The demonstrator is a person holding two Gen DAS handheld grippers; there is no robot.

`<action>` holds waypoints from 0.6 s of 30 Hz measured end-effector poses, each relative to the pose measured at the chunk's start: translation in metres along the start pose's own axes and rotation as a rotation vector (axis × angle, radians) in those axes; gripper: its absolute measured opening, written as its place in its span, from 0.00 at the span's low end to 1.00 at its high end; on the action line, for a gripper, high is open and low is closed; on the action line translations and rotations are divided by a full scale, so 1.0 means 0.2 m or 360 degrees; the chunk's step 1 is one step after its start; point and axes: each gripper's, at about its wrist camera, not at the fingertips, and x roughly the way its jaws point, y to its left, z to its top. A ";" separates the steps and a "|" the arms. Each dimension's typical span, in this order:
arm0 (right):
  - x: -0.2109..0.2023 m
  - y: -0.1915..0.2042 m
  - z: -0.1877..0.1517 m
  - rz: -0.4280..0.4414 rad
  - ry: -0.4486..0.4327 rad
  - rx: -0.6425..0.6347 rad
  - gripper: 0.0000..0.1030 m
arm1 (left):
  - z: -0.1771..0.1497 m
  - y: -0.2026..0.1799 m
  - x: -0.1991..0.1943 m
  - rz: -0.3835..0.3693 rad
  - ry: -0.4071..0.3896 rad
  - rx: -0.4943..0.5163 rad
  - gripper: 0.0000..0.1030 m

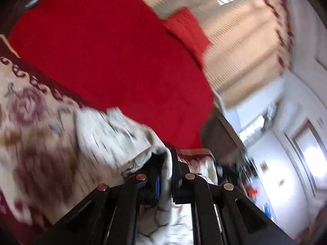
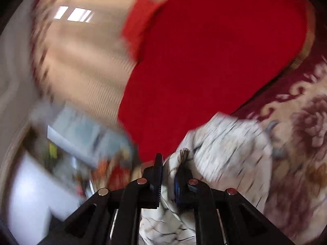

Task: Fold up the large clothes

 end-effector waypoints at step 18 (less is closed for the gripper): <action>0.08 0.15 0.01 -0.0076 0.0495 -0.0694 0.78 | -0.18 -0.04 0.62 0.0254 -0.0097 -0.0010 0.37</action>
